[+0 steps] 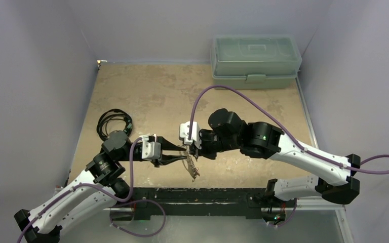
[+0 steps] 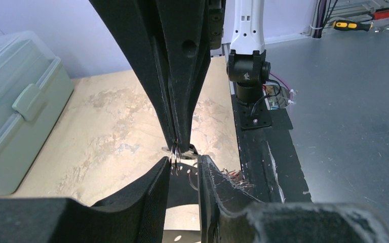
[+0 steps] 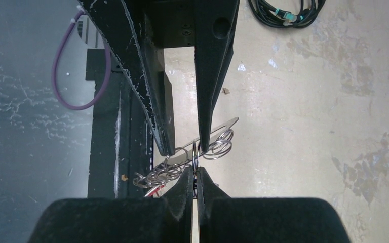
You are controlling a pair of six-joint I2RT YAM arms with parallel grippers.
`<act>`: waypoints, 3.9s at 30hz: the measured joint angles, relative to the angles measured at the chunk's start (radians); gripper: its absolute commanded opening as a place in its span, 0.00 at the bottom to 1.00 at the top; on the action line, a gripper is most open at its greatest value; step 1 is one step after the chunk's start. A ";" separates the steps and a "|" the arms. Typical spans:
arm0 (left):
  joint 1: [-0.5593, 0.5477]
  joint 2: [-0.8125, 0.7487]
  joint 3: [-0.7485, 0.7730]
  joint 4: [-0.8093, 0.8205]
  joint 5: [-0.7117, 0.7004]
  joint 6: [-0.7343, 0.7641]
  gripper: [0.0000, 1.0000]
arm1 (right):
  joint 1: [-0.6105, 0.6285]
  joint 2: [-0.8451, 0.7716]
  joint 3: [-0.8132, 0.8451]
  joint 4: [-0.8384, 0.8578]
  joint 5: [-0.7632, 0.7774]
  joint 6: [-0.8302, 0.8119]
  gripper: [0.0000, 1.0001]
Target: Put the keys on the keyring
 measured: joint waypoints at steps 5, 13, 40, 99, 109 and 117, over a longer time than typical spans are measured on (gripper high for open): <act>0.000 -0.003 -0.014 0.019 0.000 -0.003 0.19 | 0.000 -0.023 -0.010 0.018 -0.001 0.000 0.00; 0.000 0.003 -0.016 0.030 -0.003 -0.003 0.16 | 0.001 -0.025 -0.018 0.032 -0.003 0.000 0.00; 0.000 -0.047 -0.016 -0.008 -0.030 0.002 0.00 | 0.001 -0.040 -0.086 0.131 -0.025 0.005 0.47; 0.000 -0.123 -0.047 0.011 -0.083 0.027 0.00 | 0.001 -0.202 -0.315 0.418 -0.048 0.002 0.00; 0.000 -0.125 -0.048 0.010 -0.088 0.027 0.00 | 0.001 -0.204 -0.323 0.421 -0.047 0.004 0.00; 0.000 -0.130 -0.048 0.011 -0.092 0.027 0.00 | 0.001 -0.204 -0.325 0.418 -0.042 0.017 0.38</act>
